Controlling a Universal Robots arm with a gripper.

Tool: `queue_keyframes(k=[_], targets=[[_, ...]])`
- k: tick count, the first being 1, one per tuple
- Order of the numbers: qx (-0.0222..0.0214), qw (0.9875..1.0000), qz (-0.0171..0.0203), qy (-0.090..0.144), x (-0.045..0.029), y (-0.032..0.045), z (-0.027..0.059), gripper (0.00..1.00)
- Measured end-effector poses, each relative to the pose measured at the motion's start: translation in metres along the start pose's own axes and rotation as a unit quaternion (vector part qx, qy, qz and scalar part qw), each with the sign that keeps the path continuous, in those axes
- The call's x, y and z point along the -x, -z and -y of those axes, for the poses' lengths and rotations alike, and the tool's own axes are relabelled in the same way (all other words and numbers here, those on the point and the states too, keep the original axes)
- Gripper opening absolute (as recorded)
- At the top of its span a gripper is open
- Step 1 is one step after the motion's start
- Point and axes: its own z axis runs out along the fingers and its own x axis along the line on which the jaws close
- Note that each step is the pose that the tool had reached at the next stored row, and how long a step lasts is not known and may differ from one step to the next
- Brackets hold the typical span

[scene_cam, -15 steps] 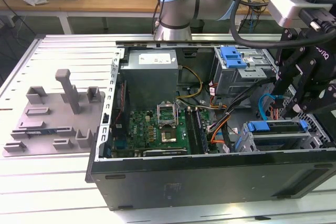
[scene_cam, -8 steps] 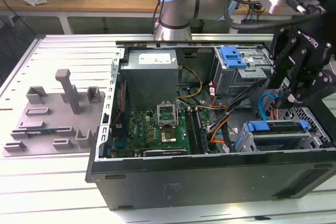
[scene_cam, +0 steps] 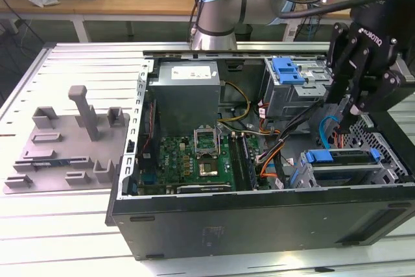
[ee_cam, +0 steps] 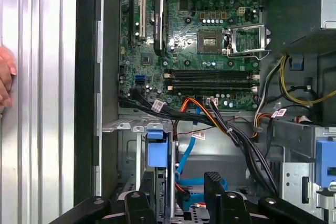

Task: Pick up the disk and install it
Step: 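Insert the first disk wire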

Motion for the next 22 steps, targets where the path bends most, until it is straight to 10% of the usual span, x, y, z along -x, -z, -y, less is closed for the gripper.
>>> queue_keyframes(k=[4,22], targets=[[0.0005,0.9999,-0.0162,0.0,0.0114,0.0006,0.0001,0.51],[0.0113,0.998,-0.0623,0.0,0.0507,0.0032,0.0143,0.51]])
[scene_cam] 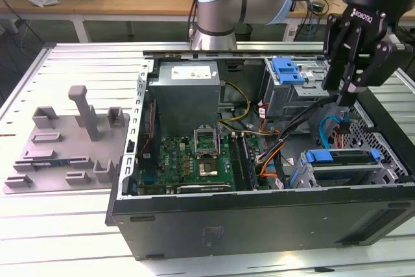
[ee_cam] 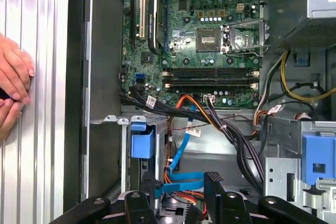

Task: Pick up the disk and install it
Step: 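Insert the first disk wire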

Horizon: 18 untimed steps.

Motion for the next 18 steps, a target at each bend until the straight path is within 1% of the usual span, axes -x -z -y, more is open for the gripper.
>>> queue_keyframes(k=[3,4,5,7,13,16,17,18], targets=[[0.0005,1.0,-0.0073,0.0,0.0032,0.0008,0.0058,0.51],[0.0006,1.0,-0.0088,-0.001,0.004,0.001,0.0081,0.51],[0.001,0.9999,-0.0107,-0.003,0.0048,0.0014,0.0124,0.51],[0.0019,0.9999,-0.0113,-0.007,0.0054,0.0014,0.0157,0.51],[0.0069,0.9994,-0.0121,-0.033,0.0069,0.0013,0.0235,0.51],[0.0084,0.999,-0.0149,-0.041,0.0082,0.0017,0.0291,0.51],[0.0089,0.9988,-0.017,-0.044,0.009,0.0019,0.0327,0.51],[0.0093,0.9987,-0.0179,-0.046,0.0094,0.0019,0.0346,0.51]])
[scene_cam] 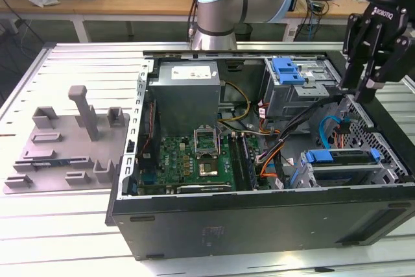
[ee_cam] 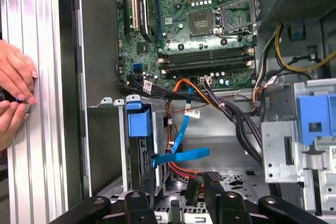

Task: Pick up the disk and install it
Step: 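Insert the first disk wire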

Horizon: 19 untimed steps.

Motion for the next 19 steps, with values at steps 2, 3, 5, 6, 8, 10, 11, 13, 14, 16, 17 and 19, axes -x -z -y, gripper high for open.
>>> queue_keyframes(k=[2,3,5,6,8,10,11,13,14,16,17,19], targets=[[0.0011,1.0,-0.0011,-0.005,0.001,0.0,0.0031,0.51],[0.0018,1.0,-0.0013,-0.008,0.0014,-0.0001,0.0041,0.51],[0.0048,0.9997,-0.0019,-0.022,0.002,-0.0005,0.0065,0.51],[0.006,0.9996,-0.002,-0.027,0.0021,-0.0006,0.0067,0.51],[0.0101,0.9989,-0.0021,-0.046,0.0024,-0.0013,0.008,0.51],[0.0117,0.9984,-0.0044,-0.055,0.0033,-0.0016,0.0111,0.51],[0.012,0.9983,-0.0056,-0.057,0.0037,-0.0016,0.0122,0.51],[0.0124,0.998,-0.0092,-0.061,0.0051,-0.0017,0.0145,0.51],[0.0122,0.998,-0.0119,-0.062,0.0063,-0.0017,0.0153,0.51],[0.0113,0.9978,-0.019,-0.063,0.0102,-0.0016,0.0163,0.51],[0.0107,0.9977,-0.0229,-0.063,0.0126,-0.0017,0.0164,0.51],[0.0095,0.9974,-0.0312,-0.064,0.0177,-0.0017,0.0172,0.51]])
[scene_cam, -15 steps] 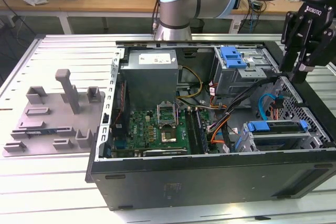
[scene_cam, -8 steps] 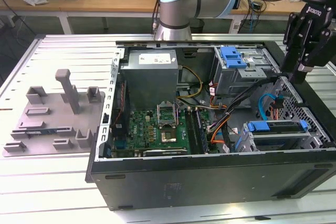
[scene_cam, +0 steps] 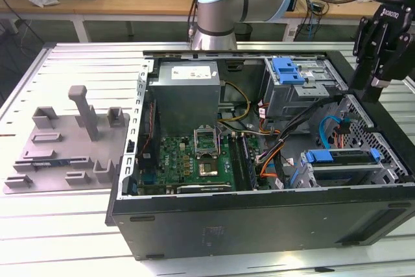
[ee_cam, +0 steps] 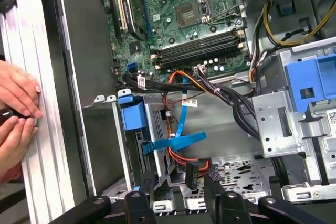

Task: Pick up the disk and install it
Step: 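Insert the first disk wire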

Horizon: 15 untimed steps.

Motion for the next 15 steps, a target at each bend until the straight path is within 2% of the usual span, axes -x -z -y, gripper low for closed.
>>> queue_keyframes(k=[2,5,11,15], targets=[[-0.0023,0.9999,-0.0111,-0.001,0.0072,0.0,0.0005,0.51],[-0.0037,0.9998,-0.0181,-0.002,0.013,-0.0016,0.0006,0.51],[-0.0038,0.9998,-0.0191,-0.002,0.0186,-0.0095,0.0005,0.51],[-0.004,0.9998,-0.0202,-0.002,0.0222,-0.011,0.0005,0.51]])
